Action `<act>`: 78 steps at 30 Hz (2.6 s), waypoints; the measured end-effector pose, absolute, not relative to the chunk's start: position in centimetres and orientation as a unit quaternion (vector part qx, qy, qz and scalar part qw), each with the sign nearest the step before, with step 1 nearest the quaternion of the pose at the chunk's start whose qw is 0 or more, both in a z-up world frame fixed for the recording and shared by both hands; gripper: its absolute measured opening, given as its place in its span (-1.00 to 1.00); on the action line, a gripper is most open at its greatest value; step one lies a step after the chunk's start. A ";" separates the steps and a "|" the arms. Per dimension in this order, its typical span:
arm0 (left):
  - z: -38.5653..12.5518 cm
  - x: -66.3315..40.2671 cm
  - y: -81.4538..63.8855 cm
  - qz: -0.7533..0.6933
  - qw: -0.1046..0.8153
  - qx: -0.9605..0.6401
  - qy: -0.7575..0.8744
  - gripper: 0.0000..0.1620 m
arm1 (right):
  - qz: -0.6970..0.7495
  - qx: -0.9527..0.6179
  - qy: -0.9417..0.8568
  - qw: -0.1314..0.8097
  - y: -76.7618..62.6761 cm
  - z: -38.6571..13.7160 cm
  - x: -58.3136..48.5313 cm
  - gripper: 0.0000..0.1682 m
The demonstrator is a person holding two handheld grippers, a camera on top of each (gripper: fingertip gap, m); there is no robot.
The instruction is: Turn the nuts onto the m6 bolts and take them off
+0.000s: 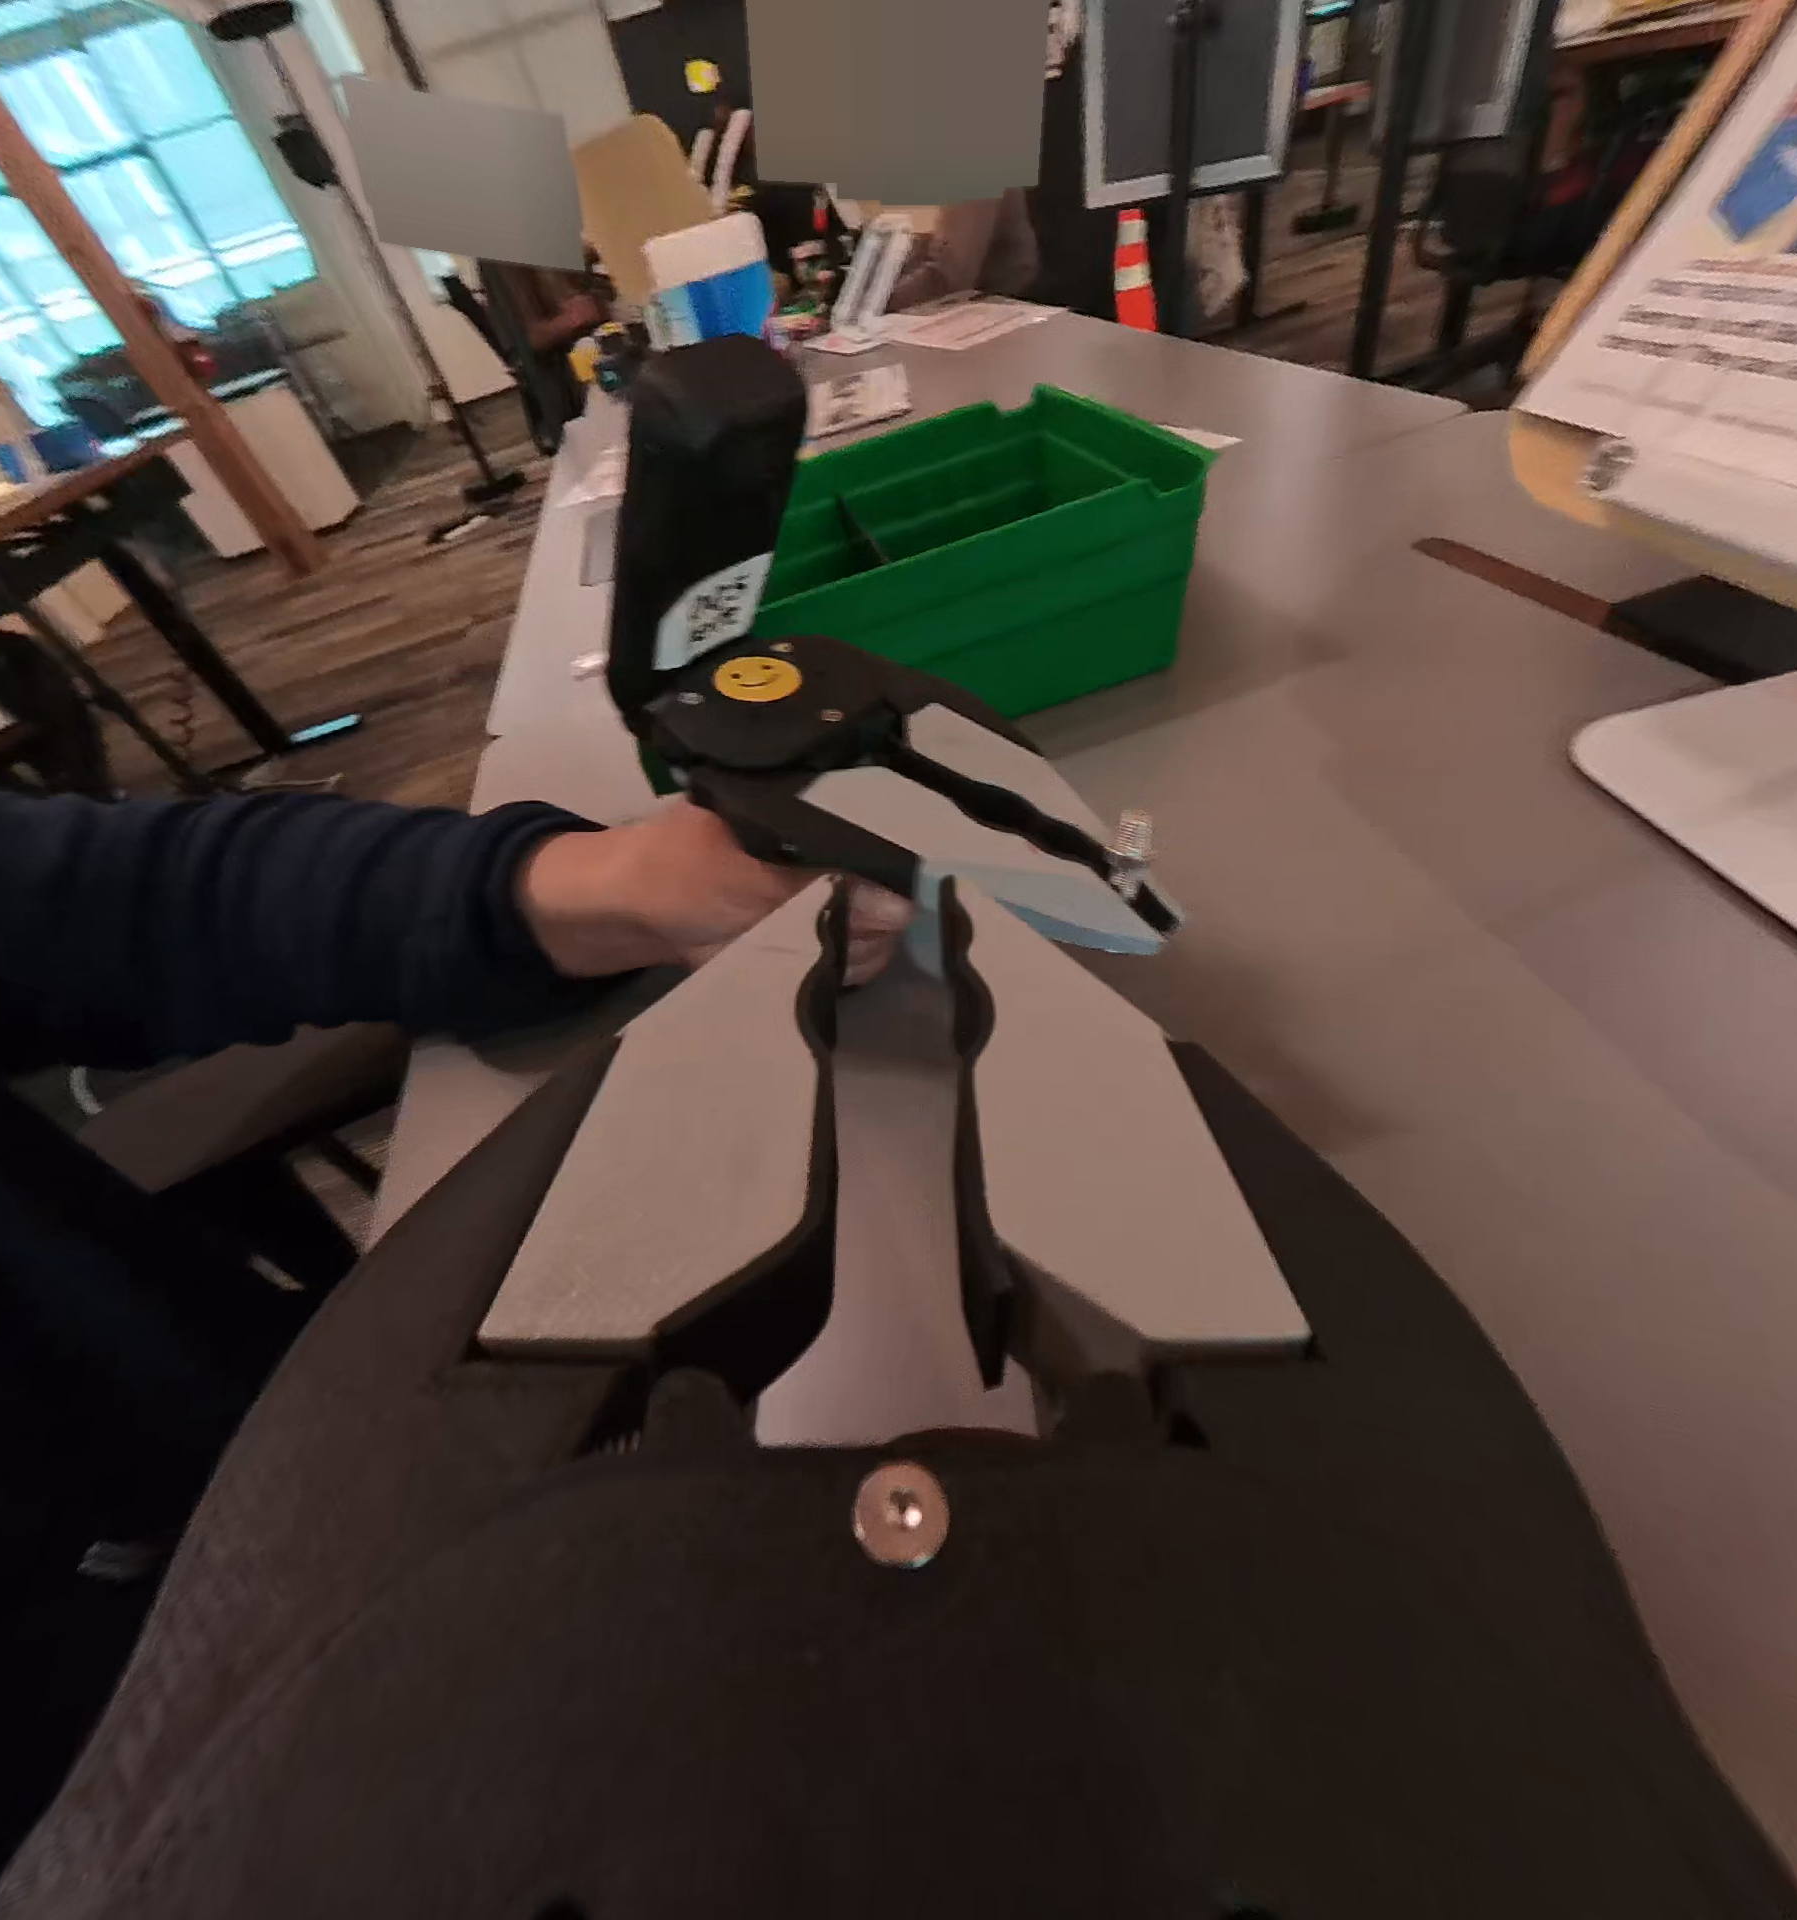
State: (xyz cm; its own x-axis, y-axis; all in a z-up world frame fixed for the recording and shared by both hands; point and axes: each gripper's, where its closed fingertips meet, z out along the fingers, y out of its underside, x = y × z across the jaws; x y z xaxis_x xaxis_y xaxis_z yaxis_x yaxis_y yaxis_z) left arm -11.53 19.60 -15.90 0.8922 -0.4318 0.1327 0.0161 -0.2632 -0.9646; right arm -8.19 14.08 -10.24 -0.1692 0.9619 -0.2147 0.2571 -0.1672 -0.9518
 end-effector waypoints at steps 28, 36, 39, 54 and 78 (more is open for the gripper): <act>-11.4 -7.3 17.4 -0.203 0.673 -0.688 0.181 -0.28 | 0.370 -0.641 -0.511 0.438 16.6 -9.5 -4.7 -0.97; -12.5 -6.8 17.0 -0.194 0.660 -0.696 0.207 -0.45 | 0.318 -0.690 -0.446 0.472 19.7 -8.3 3.0 -0.98; -13.6 -6.7 17.0 -0.176 0.645 -0.709 0.222 -0.47 | 0.257 -0.703 -0.399 0.530 23.3 -5.3 8.1 -0.98; -15.4 -6.4 15.7 -0.224 0.577 -0.769 0.161 -0.41 | 0.114 -0.743 -0.458 0.473 24.6 -10.0 7.8 -0.64; -18.9 -40.9 3.9 0.056 0.323 -0.938 -0.109 -0.50 | 0.337 -0.592 -0.589 0.435 13.3 -14.7 -3.5 -0.61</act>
State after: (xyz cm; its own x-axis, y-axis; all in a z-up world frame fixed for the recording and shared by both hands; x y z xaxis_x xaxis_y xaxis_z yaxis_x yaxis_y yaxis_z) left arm -40.91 3.91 -18.90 0.9700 0.2408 -0.0349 0.1684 -0.7678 -0.6182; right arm -3.50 13.25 -14.72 0.0790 0.9903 0.1147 0.4041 0.0733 -0.9118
